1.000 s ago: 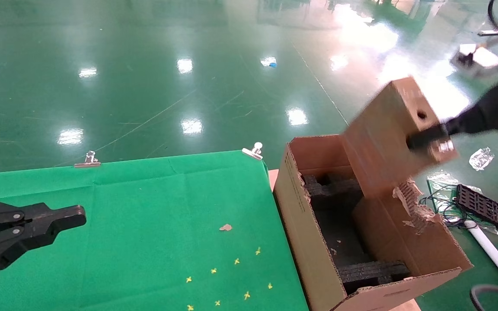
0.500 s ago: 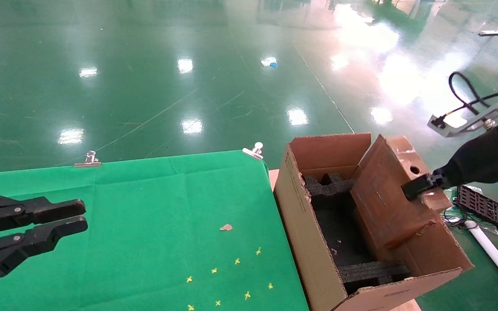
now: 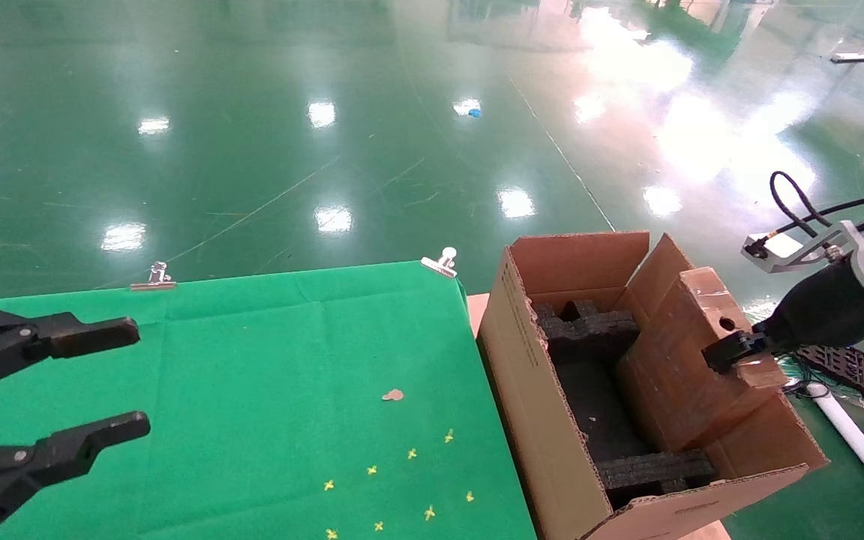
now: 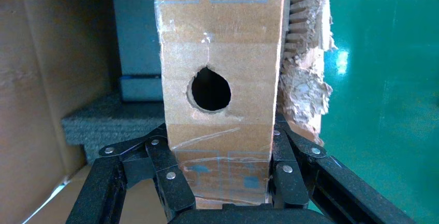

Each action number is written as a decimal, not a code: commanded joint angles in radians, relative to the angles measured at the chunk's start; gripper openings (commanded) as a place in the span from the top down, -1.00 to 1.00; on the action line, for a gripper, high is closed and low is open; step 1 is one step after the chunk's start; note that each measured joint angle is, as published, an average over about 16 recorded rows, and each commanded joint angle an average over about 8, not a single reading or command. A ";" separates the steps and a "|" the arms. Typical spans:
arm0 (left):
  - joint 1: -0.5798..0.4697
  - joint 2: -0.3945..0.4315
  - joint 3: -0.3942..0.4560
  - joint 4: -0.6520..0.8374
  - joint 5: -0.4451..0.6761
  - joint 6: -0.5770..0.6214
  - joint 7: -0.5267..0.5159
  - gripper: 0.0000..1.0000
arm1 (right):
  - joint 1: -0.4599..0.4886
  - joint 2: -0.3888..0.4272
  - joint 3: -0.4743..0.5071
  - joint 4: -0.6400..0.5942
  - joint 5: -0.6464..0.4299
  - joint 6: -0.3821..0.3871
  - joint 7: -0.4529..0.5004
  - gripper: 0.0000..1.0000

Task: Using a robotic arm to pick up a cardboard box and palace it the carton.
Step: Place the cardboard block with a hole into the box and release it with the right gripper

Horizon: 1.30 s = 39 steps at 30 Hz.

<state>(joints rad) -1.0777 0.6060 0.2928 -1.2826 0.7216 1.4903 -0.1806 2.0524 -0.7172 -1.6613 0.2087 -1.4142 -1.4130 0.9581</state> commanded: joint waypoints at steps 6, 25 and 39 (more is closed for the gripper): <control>0.000 0.000 0.000 0.000 0.000 0.000 0.000 -1.00 | -0.079 -0.042 0.012 -0.072 0.023 0.061 -0.014 1.00; 0.000 -0.001 0.002 0.000 -0.001 -0.001 0.001 -1.00 | -0.328 -0.125 0.072 -0.161 0.117 0.245 -0.036 0.92; -0.001 -0.001 0.002 0.000 -0.002 -0.001 0.001 -1.00 | -0.306 -0.133 0.059 -0.187 0.099 0.225 -0.069 -1.00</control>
<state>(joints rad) -1.0782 0.6051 0.2951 -1.2826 0.7200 1.4893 -0.1794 1.7433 -0.8499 -1.6010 0.0231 -1.3135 -1.1871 0.8890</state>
